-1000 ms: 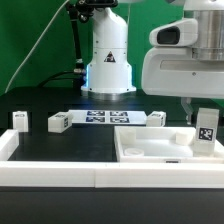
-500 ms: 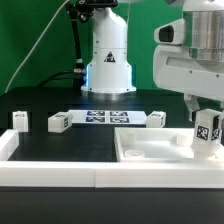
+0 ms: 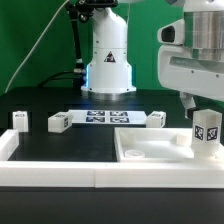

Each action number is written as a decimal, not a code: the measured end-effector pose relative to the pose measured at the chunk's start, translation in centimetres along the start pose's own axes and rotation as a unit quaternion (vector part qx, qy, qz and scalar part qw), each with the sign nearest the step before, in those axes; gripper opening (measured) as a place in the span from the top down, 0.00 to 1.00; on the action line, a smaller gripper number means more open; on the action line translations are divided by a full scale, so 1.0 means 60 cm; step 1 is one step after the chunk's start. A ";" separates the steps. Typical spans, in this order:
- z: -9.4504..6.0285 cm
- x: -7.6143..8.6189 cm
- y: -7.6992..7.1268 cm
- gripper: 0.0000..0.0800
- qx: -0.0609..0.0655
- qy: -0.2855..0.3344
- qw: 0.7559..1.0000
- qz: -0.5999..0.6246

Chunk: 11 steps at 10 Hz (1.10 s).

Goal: Assemble one leg

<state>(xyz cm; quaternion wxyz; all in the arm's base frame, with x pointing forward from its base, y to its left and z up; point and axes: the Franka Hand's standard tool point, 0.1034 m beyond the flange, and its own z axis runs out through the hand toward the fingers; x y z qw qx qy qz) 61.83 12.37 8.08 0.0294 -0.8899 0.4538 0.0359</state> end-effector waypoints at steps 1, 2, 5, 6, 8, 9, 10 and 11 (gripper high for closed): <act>0.000 -0.006 -0.003 0.21 -0.001 0.001 0.998 -0.058; 0.000 -0.008 -0.005 0.19 0.000 0.001 0.992 -0.123; -0.002 -0.008 -0.008 0.19 0.000 0.003 0.955 -0.296; -0.003 -0.005 -0.007 0.19 0.000 0.003 0.938 -0.347; -0.002 -0.002 -0.005 0.19 0.000 0.003 0.899 -0.438; -0.001 -0.001 -0.004 0.19 -0.001 0.002 0.876 -0.481; 0.003 -0.001 -0.001 0.19 -0.003 -0.002 0.860 -0.510; 0.005 0.000 0.003 0.19 -0.007 -0.007 0.838 -0.546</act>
Offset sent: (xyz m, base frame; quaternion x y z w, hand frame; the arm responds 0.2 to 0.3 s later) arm 0.0030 -0.0004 0.0057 -0.0134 0.0194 -0.2201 0.9752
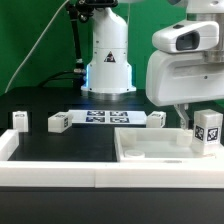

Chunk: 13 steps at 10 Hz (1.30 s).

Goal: Assemble one leg

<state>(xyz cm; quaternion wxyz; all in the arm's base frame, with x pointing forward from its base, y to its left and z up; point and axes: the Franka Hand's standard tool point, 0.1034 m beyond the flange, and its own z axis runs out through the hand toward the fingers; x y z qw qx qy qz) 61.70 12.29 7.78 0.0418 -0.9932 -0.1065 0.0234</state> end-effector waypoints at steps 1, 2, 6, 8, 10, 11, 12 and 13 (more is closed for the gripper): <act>0.000 0.000 0.001 0.35 -0.001 0.001 0.999 -0.051; 0.000 0.000 0.001 0.35 -0.001 0.000 0.998 -0.058; 0.001 -0.001 0.006 0.63 -0.002 0.000 0.999 -0.048; 0.001 -0.002 0.007 0.63 -0.001 -0.002 1.000 0.002; 0.003 -0.002 0.007 0.63 -0.001 -0.001 0.992 0.129; 0.003 -0.002 0.007 0.63 -0.002 0.001 0.983 0.185; 0.003 -0.002 0.006 0.63 -0.003 0.002 0.973 0.229; 0.003 -0.002 0.006 0.63 -0.004 0.003 0.954 0.299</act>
Offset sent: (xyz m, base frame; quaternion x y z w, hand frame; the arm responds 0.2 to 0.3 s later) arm 0.0000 0.0000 0.0000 0.0000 0.0000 0.0000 1.0000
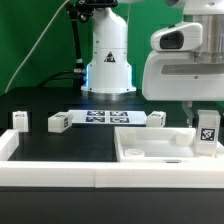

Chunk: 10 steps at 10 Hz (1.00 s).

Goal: Assemble one leg

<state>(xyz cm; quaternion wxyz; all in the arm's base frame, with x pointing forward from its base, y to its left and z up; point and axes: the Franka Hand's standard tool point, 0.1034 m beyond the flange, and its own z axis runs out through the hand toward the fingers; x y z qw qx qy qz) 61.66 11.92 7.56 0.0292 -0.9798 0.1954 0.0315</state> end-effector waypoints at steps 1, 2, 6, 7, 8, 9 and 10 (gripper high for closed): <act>0.000 0.000 0.000 0.63 -0.001 0.001 0.999 0.053; 0.000 -0.001 0.000 0.63 -0.002 0.001 0.995 0.096; 0.002 -0.005 -0.004 0.63 0.005 0.008 0.945 0.327; 0.002 -0.007 -0.007 0.63 0.007 0.007 0.917 0.399; 0.002 -0.007 -0.006 0.63 0.010 0.003 0.905 0.425; 0.002 -0.006 -0.006 0.63 0.013 -0.001 0.891 0.454; 0.002 -0.007 -0.007 0.63 0.013 -0.002 0.890 0.456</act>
Offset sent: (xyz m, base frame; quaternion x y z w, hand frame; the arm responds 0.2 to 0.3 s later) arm -0.0105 -0.0010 -0.0056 0.0056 0.0009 0.2767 0.9609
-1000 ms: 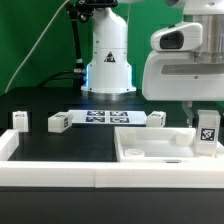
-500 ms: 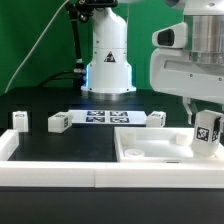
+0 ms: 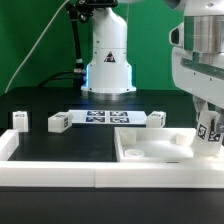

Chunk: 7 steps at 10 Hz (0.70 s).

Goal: Assemble one leg

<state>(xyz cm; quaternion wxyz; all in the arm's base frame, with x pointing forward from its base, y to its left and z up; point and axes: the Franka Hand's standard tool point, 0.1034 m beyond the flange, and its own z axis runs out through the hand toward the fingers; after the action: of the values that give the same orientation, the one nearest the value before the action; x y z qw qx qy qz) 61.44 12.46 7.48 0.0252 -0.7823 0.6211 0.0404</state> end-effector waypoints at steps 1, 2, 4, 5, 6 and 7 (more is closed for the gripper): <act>0.000 -0.001 0.000 0.43 0.000 0.000 1.000 -0.006; 0.000 0.000 0.001 0.28 -0.003 -0.001 0.999 -0.039; -0.003 0.000 -0.003 0.21 -0.005 -0.001 0.994 -0.113; -0.004 -0.003 -0.005 0.19 -0.005 0.001 0.982 -0.189; -0.006 -0.005 -0.007 0.19 -0.004 0.002 0.973 -0.231; -0.006 -0.005 -0.007 0.19 -0.005 0.004 0.954 -0.300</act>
Offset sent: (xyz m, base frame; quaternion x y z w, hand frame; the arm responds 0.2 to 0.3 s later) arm 0.0081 -0.0067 0.0035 -0.0244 0.0181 -0.1866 0.9820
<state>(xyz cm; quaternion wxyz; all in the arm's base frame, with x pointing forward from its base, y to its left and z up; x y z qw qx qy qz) 61.81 12.84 7.85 0.0298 -0.9329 0.3576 0.0309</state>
